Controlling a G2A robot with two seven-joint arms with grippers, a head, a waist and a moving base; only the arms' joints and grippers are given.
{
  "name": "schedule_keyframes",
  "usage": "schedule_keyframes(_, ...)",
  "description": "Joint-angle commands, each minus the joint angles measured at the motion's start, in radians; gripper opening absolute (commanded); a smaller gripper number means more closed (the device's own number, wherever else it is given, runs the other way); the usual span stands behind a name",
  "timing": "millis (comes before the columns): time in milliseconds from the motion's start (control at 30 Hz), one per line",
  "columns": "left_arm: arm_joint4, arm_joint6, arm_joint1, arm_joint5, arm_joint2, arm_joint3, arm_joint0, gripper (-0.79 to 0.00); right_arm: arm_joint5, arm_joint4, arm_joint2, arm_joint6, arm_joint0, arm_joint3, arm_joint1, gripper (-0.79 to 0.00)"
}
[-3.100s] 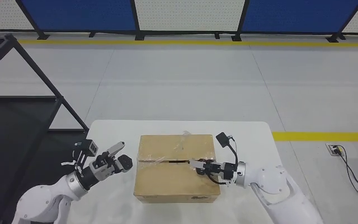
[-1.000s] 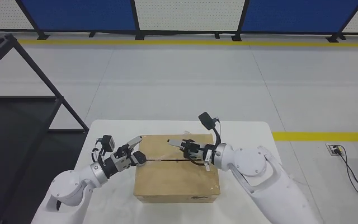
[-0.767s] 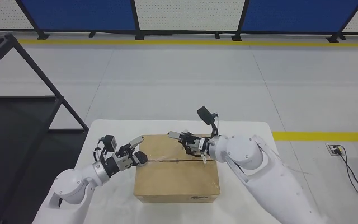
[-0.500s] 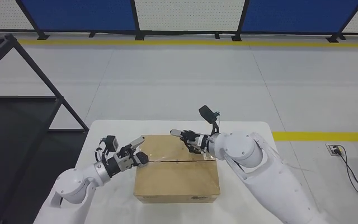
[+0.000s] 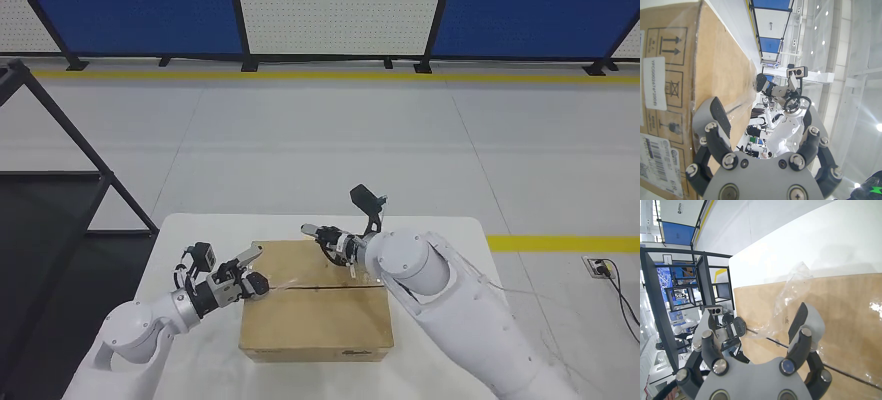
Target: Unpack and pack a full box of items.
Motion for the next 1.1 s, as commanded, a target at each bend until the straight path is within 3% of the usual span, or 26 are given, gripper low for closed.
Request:
schedule_keyframes(0,-0.001,-0.001,0.001,-0.002,-0.001,0.001,0.001,0.0,0.022,0.011,-0.006,-0.008,0.016,0.021,-0.009,-0.4)
schedule_keyframes(100,-0.006,-0.002,0.002,-0.005,-0.003,0.002,0.003,0.0,0.051,0.044,-0.004,-0.023,0.028,0.051,-0.022,-0.431)
schedule_keyframes(533,-0.008,-0.004,0.008,-0.008,-0.003,-0.005,0.004,0.0,0.172,0.074,0.02,-0.065,0.042,0.097,-0.044,-0.406)
schedule_keyframes(667,-0.009,-0.005,0.009,-0.007,0.0,-0.005,0.004,0.0,0.176,0.07,0.024,-0.05,0.041,0.1,-0.044,-0.382)
schedule_keyframes(1067,-0.017,-0.002,0.013,-0.02,-0.004,-0.005,0.013,0.0,0.115,0.094,0.015,-0.022,0.068,0.195,-0.066,-0.456)
